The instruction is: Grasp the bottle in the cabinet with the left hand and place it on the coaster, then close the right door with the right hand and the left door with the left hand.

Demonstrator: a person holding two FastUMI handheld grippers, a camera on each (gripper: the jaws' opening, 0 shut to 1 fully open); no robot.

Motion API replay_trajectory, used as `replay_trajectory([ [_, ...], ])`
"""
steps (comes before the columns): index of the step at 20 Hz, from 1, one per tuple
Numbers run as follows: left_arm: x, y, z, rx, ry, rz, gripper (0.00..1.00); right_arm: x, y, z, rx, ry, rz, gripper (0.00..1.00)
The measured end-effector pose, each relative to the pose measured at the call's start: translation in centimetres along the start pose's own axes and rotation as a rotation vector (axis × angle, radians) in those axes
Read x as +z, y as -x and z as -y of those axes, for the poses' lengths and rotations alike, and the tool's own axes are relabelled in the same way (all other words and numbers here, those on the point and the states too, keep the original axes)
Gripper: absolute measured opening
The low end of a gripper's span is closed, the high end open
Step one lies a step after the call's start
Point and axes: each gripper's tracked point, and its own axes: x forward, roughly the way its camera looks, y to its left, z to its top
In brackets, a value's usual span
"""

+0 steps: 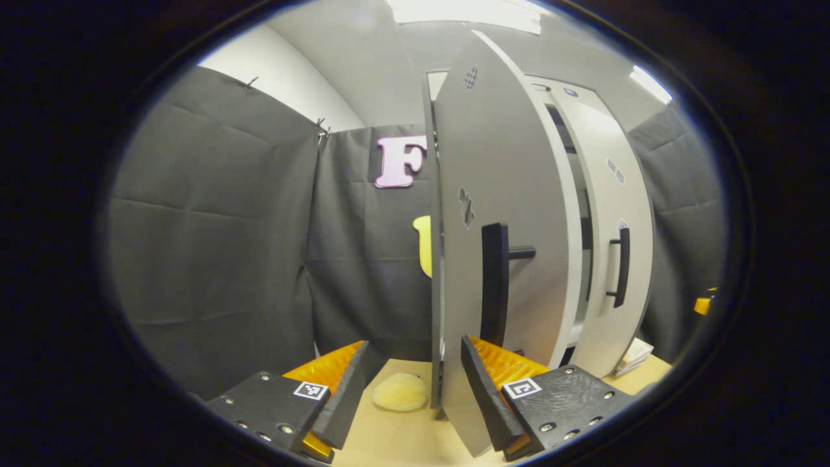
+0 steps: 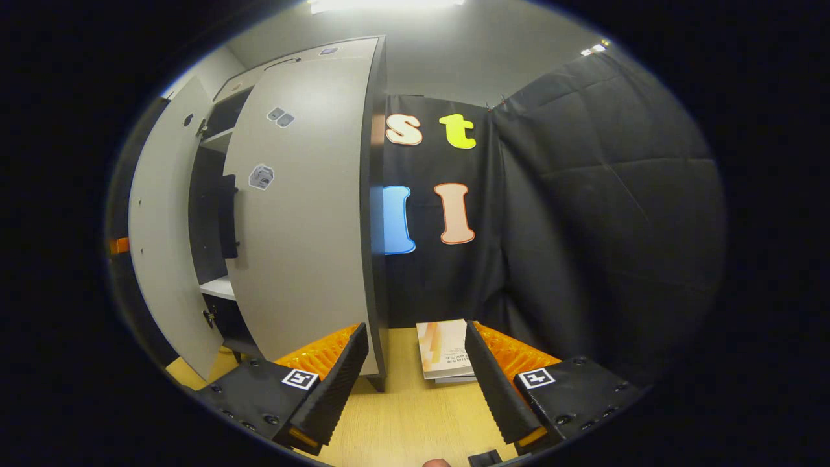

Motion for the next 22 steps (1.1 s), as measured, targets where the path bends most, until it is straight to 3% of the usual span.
replay_trajectory([
  [14, -0.2, -3.8, 11.0, -0.151, 0.049, 0.025, 0.82, -0.6, 0.3, 5.0, -0.066, 0.015, -0.010, 0.96],
  [21, -0.3, -5.1, 13.1, -0.145, 0.013, 0.043, 0.83, -0.8, 1.4, 6.4, -0.083, 0.015, -0.007, 0.96],
  [22, -0.1, -5.2, 13.1, -0.145, 0.009, 0.047, 0.83, -0.8, 1.7, 6.6, -0.081, 0.012, -0.006, 0.92],
])
